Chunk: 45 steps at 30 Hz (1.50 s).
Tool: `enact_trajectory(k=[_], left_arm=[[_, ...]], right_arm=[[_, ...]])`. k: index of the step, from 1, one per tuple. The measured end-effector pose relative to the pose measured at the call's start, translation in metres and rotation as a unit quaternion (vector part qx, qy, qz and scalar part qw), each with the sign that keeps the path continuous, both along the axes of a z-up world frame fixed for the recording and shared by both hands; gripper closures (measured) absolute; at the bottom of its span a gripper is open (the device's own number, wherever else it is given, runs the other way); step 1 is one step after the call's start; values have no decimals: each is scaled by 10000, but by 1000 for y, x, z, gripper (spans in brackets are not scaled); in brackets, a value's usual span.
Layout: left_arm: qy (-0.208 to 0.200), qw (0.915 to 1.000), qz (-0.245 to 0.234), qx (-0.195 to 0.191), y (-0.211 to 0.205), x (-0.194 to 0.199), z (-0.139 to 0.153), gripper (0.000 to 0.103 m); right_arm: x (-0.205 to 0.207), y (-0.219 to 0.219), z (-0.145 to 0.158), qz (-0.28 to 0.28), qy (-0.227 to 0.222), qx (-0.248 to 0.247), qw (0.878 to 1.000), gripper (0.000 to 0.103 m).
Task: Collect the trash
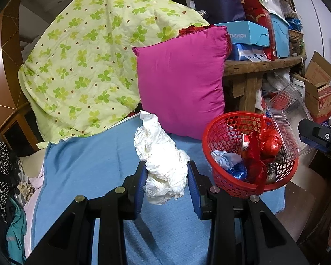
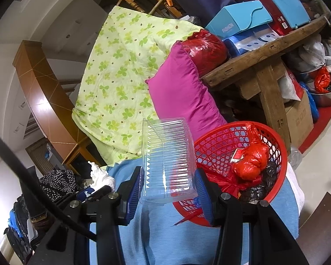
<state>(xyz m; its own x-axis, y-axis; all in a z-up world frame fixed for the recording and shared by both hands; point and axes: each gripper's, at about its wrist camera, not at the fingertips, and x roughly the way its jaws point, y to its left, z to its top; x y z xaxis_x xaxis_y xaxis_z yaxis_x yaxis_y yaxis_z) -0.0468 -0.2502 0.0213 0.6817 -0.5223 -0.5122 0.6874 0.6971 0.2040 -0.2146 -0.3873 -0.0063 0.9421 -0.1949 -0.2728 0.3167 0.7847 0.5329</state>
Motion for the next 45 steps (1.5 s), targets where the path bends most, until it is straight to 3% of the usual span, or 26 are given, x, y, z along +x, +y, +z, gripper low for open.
enact_trajectory(k=[45], left_arm=[[160, 9990, -375, 204, -52, -2, -15, 65]], right_arm=[[-11, -36, -13, -258, 57, 247, 9993, 53]])
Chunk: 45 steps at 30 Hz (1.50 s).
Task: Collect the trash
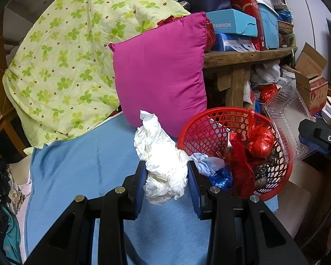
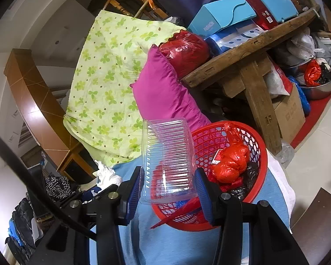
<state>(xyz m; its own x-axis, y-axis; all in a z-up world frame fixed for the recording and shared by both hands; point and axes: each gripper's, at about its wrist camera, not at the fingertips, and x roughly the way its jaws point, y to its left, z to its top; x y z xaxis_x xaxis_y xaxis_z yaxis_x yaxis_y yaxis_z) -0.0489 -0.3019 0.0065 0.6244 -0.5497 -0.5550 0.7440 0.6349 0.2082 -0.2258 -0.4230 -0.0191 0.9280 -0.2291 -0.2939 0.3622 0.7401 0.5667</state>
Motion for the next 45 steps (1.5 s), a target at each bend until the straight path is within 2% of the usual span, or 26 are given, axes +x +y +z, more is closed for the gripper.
enact_trajectory(k=[16, 30, 45], left_arm=[[45, 9998, -145, 94, -24, -5, -3, 65], [355, 9986, -384, 11, -36, 6, -9, 65], [181, 9981, -587, -64, -49, 9, 4, 65]], right_arm=[[-11, -22, -1, -131, -45, 122, 9998, 53], [-17, -40, -9, -252, -81, 272, 9993, 53], [-3, -47, 0, -145, -227, 281, 9992, 53]])
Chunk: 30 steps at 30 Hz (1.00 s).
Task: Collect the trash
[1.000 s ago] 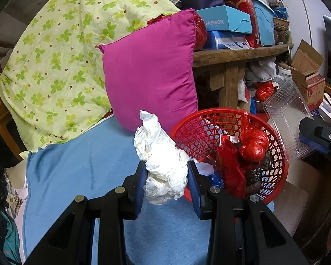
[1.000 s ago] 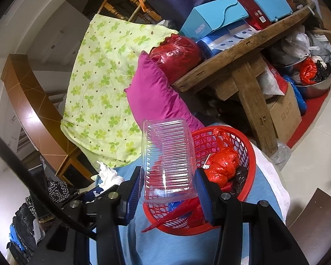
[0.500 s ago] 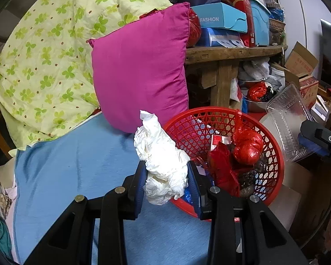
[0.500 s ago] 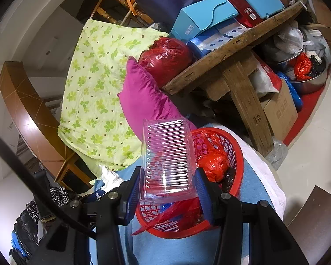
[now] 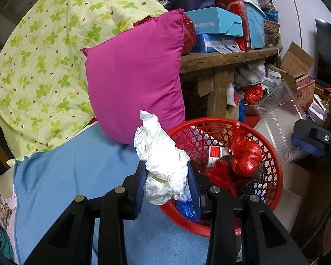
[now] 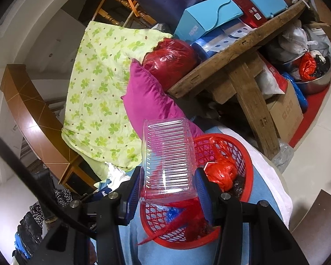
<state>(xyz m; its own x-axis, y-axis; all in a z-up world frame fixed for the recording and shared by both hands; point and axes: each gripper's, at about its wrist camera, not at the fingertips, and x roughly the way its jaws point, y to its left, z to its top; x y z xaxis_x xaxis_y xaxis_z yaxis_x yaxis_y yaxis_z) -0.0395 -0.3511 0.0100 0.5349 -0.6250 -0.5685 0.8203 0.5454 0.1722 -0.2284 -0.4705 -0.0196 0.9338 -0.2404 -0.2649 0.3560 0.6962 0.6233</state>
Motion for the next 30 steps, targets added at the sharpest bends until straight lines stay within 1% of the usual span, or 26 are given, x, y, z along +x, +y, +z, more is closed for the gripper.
enact_trajectory(k=[6, 12, 25, 30], left_arm=[[-141, 9999, -66, -33, -4, -5, 8, 65], [-171, 9998, -104, -48, -7, -9, 10, 64], [45, 9998, -191, -43, -18, -4, 3, 64], [104, 9996, -265, -21, -23, -2, -3, 63]], right_arm=[[12, -2, 5, 83, 9, -55, 10000, 53], [24, -9, 8, 107, 66, -111, 9999, 53], [39, -21, 2, 122, 121, -14, 9999, 53], [46, -27, -4, 98, 210, 35, 9997, 52]])
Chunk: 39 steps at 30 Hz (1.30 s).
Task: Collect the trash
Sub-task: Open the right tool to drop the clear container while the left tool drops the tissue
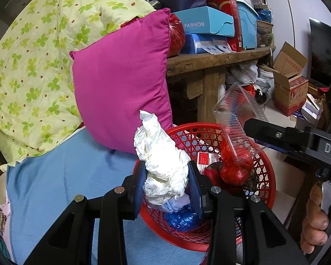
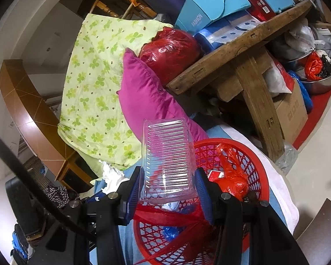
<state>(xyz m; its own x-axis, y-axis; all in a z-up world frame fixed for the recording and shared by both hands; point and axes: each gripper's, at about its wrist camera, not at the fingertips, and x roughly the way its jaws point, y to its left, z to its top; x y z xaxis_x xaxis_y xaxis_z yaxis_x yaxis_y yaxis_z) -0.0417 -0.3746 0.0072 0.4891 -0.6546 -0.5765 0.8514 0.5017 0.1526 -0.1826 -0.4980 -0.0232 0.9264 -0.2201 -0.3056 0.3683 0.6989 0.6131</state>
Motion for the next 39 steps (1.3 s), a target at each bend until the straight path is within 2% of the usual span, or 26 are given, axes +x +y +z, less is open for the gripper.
enact_trajectory(k=[9, 11, 14, 18, 29, 33, 39], left_arm=[[150, 9995, -267, 40, -6, 2, -12, 62], [184, 9992, -355, 68, -7, 3, -15, 50], [116, 9992, -373, 41, -2, 2, -16, 36], [-30, 9995, -325, 38, 6, 1, -13, 32], [-239, 9996, 46, -130, 50, -7, 3, 28], [-293, 9990, 247, -249, 73, -10, 11, 20], [-412, 9970, 547, -374, 108, -16, 21, 18]], right_arm=[[18, -14, -14, -21, 158, 146, 9998, 50], [22, -16, -18, -4, 162, 189, 9997, 47], [25, -21, -27, -13, 168, 407, 9990, 33], [23, -24, -35, -15, 96, 660, 9978, 33], [-10, 19, -8, -206, 29, 74, 9998, 33], [-19, 44, 5, -277, 144, -228, 9993, 33], [-28, 84, 22, -289, 327, -766, 9961, 33]])
